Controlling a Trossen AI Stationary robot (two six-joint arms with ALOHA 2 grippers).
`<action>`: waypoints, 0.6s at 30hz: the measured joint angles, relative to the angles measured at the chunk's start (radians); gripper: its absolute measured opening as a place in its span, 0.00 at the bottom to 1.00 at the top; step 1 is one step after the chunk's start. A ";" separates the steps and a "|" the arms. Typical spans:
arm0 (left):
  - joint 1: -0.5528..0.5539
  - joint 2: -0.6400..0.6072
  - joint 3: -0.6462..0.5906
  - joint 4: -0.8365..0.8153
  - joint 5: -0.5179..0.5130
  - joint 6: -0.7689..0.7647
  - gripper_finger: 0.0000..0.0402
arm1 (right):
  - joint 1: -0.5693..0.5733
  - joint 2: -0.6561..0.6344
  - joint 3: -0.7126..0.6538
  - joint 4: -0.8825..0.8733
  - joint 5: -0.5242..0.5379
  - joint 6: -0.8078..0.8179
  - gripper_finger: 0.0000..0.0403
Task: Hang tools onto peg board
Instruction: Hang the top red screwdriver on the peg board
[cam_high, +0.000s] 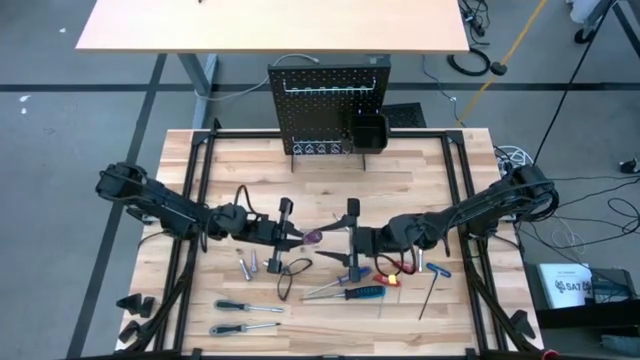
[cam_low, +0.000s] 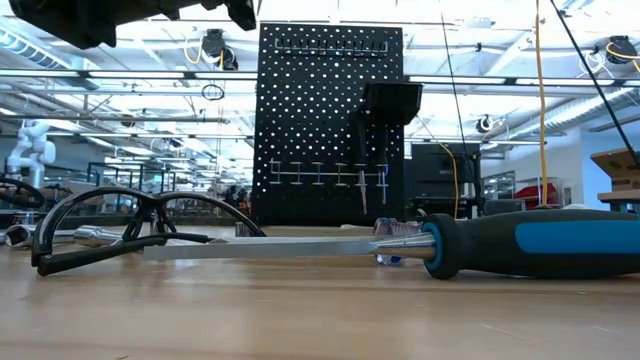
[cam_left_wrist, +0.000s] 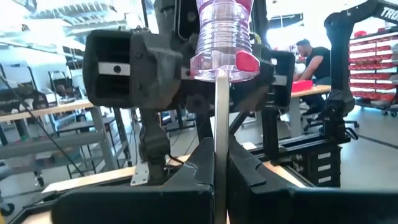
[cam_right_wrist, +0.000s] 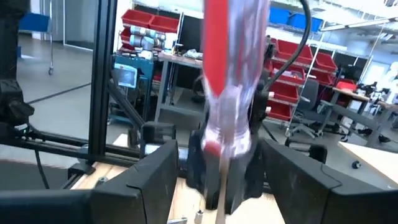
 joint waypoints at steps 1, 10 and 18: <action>0.002 0.005 0.000 0.000 0.000 0.000 0.02 | 0.000 0.001 0.000 0.019 -0.006 0.000 0.55; 0.036 0.041 0.000 0.096 -0.017 -0.062 0.02 | -0.032 0.009 0.001 0.113 -0.045 0.009 0.55; 0.047 0.040 0.000 0.103 -0.031 -0.079 0.02 | -0.050 0.068 0.002 0.214 0.031 0.006 0.55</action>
